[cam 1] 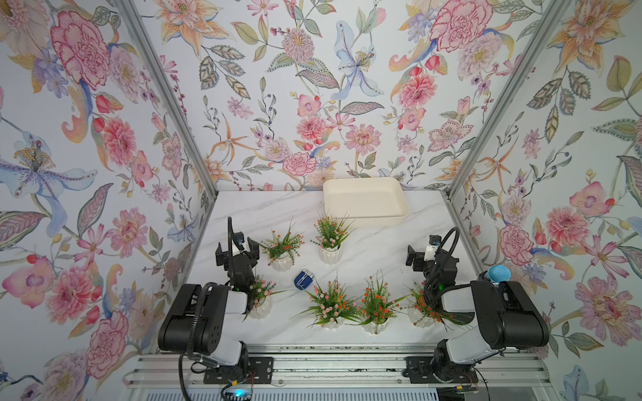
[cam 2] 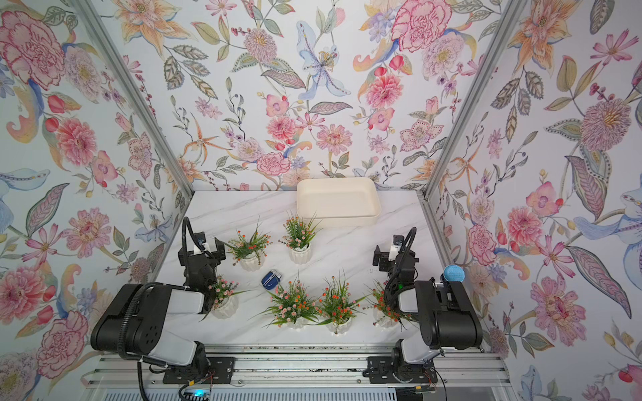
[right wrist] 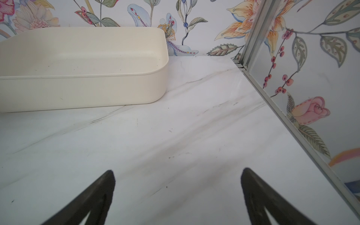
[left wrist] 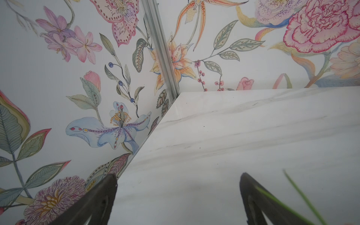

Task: Put the potted gypsophila into the storage box
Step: Pick up the baby's breath potted plant from the center of the board.

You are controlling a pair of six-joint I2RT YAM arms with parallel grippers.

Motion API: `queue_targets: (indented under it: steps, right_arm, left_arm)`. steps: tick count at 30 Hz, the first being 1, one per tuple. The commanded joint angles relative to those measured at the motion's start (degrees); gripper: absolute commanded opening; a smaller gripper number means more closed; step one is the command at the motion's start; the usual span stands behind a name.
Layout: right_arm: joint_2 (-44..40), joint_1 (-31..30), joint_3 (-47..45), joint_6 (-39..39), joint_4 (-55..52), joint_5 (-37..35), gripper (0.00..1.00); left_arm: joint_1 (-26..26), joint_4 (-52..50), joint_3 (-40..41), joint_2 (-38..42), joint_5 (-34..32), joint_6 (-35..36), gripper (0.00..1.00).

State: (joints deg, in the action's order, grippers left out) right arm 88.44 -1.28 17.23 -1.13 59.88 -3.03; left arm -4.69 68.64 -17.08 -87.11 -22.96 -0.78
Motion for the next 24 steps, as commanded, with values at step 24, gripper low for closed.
queue_targets:
  steps: [24]
  right_arm:
    - [-6.8, -2.4, 22.2, -3.9, -30.7, 9.9, 1.00]
  left_arm:
    - [-0.6, -17.4, -10.2, 12.8, 0.9, 3.3, 1.00]
